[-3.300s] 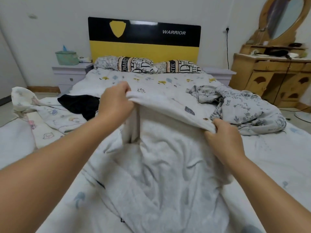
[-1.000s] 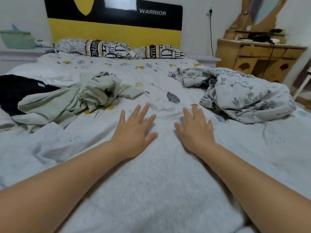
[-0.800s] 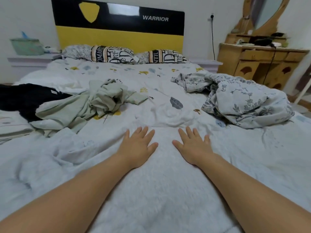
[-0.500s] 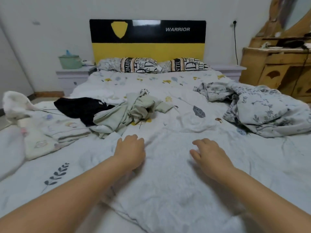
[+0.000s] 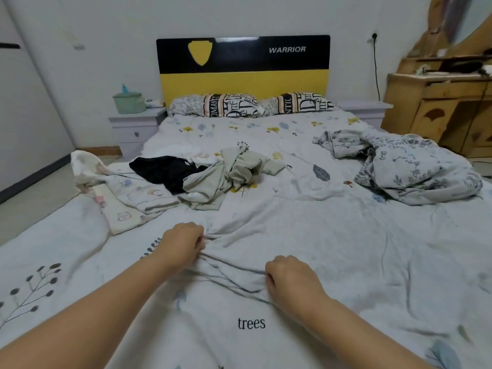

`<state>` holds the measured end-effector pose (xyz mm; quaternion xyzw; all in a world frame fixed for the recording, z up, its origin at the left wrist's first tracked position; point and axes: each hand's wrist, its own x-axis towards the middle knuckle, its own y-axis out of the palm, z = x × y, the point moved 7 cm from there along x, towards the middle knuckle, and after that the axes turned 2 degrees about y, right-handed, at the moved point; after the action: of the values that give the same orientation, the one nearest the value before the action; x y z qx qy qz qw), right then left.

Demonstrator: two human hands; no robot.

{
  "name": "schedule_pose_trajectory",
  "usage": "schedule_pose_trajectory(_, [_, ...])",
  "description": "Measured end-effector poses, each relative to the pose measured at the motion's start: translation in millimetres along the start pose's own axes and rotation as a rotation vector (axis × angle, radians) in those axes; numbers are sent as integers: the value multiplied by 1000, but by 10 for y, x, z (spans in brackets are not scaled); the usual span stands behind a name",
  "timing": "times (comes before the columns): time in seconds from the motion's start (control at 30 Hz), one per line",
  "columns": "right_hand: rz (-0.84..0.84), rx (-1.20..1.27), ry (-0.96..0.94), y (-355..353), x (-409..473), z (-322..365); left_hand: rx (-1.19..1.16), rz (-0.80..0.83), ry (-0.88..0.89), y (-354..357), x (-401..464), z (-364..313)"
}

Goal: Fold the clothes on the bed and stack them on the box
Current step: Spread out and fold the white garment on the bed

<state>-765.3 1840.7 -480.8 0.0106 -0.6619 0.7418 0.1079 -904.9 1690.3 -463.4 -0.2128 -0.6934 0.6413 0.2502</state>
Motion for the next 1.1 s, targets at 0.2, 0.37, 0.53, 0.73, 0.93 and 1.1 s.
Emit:
schedule_pose_trajectory(0.2, [0, 231, 29, -324, -247, 88, -883, -30, -140, -391, -301, 177])
schedule_pose_trajectory(0.37, [290, 516, -41, -371, -609, 292, -826, 865, -59, -308, -899, 85])
schedule_pose_trajectory(0.53, [737, 484, -101, -124, -945, 485, -193, 980, -229, -78, -1038, 193])
schedule_pose_trajectory(0.73, [322, 565, 144, -170, -364, 91, -224, 124, -340, -155, -253, 353])
schedule_pose_trajectory(0.93, [164, 411, 239, -41, 512, -172, -328, -5, -384, 161, 274, 506])
schedule_pose_trajectory(1.1, [170, 210, 192, 229, 1255, -250, -318, 6, -271, 450, 718, 619])
